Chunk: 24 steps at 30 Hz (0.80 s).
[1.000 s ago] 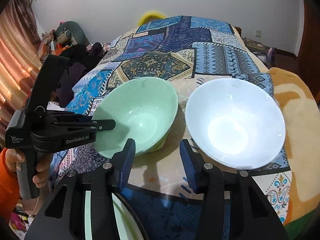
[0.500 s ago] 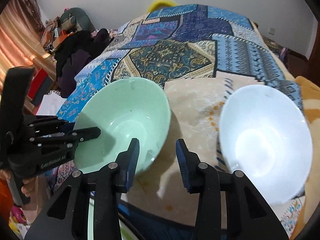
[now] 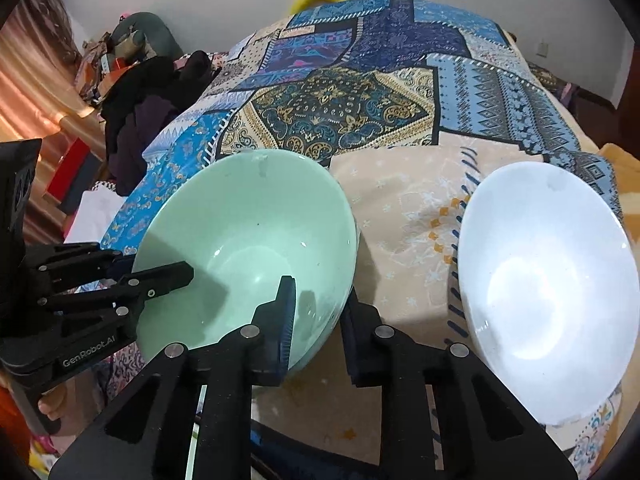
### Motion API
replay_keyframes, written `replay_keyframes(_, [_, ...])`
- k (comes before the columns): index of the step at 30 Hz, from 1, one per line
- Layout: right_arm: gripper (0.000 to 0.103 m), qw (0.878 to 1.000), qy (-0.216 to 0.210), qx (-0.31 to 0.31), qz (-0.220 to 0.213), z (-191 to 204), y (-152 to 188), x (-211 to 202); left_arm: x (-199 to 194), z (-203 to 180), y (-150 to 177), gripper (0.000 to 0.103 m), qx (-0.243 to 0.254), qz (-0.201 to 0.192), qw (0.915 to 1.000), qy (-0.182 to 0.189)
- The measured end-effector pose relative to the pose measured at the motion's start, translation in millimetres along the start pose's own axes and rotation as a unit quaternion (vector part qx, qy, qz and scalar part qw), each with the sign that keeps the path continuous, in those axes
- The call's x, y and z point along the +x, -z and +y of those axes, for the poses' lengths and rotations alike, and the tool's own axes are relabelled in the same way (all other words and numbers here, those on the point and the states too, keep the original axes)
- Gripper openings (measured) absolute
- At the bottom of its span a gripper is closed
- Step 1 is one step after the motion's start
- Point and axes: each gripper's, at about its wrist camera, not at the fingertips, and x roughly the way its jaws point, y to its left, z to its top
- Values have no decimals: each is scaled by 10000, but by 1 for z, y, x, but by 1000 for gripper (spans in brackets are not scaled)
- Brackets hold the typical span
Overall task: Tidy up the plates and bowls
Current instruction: 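Lift the light green bowl with both grippers and carry it toward the stack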
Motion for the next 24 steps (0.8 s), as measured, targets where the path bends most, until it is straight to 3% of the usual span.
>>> replay_keyframes(8, [19, 9997, 35, -63, -228, 9, 2, -24, -20, -5, 7, 18, -92, -122, 9998, 83])
replay_keyframes(24, [20, 9962, 36, -252, -832, 43, 18, -92, -107, -17, 37, 18, -75, -820, 9966, 58])
